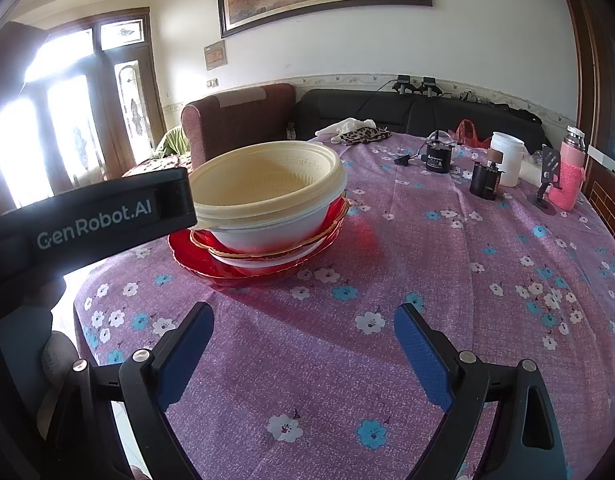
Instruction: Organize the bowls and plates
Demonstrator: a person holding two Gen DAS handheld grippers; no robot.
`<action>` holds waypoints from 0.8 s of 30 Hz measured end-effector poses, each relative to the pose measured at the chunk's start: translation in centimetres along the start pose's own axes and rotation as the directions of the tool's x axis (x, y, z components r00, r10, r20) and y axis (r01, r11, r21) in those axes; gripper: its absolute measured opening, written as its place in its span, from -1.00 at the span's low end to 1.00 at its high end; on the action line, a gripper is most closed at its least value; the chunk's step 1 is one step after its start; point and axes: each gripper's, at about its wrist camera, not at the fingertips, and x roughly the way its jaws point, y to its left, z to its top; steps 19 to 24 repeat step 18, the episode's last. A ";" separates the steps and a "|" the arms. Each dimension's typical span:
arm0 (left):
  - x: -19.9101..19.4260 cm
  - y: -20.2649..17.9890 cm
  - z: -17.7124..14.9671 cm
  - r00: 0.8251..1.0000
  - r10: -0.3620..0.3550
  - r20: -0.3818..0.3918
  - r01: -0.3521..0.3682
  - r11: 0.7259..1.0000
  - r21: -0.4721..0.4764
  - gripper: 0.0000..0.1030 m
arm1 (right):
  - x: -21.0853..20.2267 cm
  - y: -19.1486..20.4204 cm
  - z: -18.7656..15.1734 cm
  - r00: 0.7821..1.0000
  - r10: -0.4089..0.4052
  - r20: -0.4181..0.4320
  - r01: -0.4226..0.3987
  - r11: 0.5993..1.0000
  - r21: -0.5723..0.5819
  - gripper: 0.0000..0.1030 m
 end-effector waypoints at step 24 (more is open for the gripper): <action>0.0 -0.6 -0.3 1.000 0.015 0.012 -0.015 1.000 0.007 1.00 | -0.1 -1.2 0.0 1.000 0.003 -0.002 -0.003 0.999 0.040 0.83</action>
